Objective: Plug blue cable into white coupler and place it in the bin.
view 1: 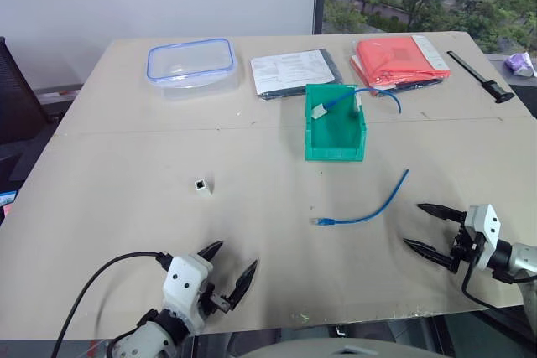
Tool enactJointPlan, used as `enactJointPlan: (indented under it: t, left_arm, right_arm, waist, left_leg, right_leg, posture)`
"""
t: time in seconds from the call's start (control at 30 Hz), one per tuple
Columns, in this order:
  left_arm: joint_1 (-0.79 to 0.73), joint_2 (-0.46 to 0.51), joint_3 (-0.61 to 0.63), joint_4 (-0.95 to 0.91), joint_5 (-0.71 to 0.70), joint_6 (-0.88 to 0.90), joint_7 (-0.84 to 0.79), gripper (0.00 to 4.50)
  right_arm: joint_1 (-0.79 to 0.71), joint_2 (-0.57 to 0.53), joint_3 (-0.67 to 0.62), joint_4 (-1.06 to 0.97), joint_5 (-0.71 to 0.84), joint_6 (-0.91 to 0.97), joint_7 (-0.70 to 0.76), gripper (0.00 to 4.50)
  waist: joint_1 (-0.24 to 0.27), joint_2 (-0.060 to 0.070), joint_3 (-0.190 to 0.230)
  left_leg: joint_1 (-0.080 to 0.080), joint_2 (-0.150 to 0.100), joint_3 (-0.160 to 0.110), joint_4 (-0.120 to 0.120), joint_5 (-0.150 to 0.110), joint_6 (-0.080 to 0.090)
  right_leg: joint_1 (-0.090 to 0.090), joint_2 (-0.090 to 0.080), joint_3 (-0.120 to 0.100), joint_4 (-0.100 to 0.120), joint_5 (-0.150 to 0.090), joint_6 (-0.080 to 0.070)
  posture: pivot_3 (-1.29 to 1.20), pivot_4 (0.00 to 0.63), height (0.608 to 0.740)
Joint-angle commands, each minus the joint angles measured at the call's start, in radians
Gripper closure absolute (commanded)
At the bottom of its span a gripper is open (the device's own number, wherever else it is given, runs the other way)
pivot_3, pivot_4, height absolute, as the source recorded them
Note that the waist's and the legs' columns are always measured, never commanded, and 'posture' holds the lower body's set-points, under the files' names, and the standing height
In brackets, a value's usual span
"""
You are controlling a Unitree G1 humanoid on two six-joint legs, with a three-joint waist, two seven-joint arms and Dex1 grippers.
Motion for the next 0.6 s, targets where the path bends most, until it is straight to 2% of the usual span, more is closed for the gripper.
enactJointPlan:
  t: [0.03,0.27,0.6]
  left_arm:
    - [-0.027,-0.011,-0.013,0.035,0.020,-0.061,-0.019,0.10]
    - [-0.058,-0.015,-0.019,0.084,0.010,-0.129,-0.074,0.10]
    - [-0.105,0.002,-0.017,0.108,0.002,-0.131,-0.118,0.10]
  right_arm:
    - [0.025,0.000,0.001,0.007,-0.009,-0.018,0.014,0.00]
    - [0.025,0.002,-0.004,0.030,-0.009,-0.057,0.014,0.00]
    - [0.012,-0.002,-0.003,0.037,-0.010,-0.065,0.015,0.00]
  waist:
    - [0.000,0.000,0.000]
    - [-0.001,0.002,-0.001]
    - [0.000,0.002,-0.001]
  left_leg:
    - [0.000,0.000,0.000,0.000,0.000,0.000]
    - [0.000,0.001,0.001,0.000,0.000,0.000]
    - [0.000,0.001,0.001,0.000,0.000,0.000]
  right_leg:
    - [0.000,0.000,0.000,0.000,0.000,0.000]
    - [0.000,0.000,-0.001,0.000,0.000,0.000]
    - [0.000,0.000,-0.001,0.000,0.000,0.000]
  posture:
    - [0.00,0.150,0.740]
    - [0.00,0.150,0.740]
    - [0.00,0.150,0.740]
